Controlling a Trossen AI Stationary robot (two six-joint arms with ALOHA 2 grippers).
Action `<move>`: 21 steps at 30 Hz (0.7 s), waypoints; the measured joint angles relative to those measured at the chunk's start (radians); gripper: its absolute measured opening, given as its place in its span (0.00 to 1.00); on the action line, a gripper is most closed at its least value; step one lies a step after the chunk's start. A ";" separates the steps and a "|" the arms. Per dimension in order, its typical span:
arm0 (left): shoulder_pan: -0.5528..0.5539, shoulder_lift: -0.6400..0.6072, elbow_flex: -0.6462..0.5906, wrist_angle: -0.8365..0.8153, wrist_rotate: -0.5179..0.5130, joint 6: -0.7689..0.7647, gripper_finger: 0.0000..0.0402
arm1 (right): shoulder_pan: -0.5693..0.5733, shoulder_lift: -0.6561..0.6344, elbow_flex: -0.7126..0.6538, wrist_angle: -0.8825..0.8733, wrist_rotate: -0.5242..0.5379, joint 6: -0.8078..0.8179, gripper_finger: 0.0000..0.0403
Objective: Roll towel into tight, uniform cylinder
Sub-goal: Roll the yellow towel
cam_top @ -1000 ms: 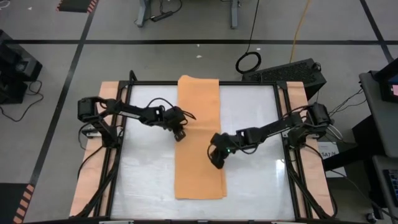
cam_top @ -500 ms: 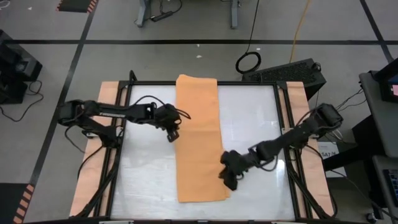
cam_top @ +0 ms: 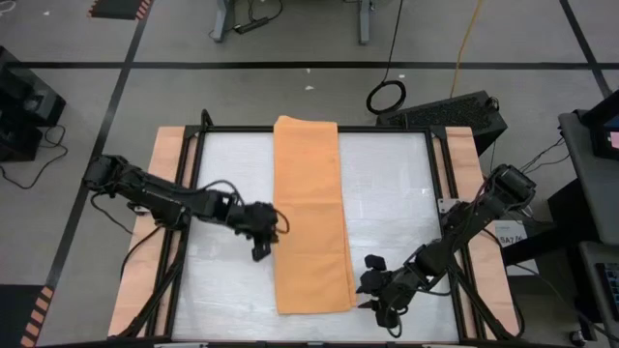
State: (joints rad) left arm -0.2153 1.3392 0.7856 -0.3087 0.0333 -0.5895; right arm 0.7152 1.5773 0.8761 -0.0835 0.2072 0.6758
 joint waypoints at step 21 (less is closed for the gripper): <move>-0.293 0.000 0.000 0.032 -0.223 -0.270 0.16 | -0.028 0.273 0.081 0.164 -0.118 -0.104 0.35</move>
State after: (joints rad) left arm -0.5087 1.3388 0.7856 -0.2771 -0.1896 -0.8597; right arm 0.6870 1.8500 0.9569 0.0801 0.0889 0.5714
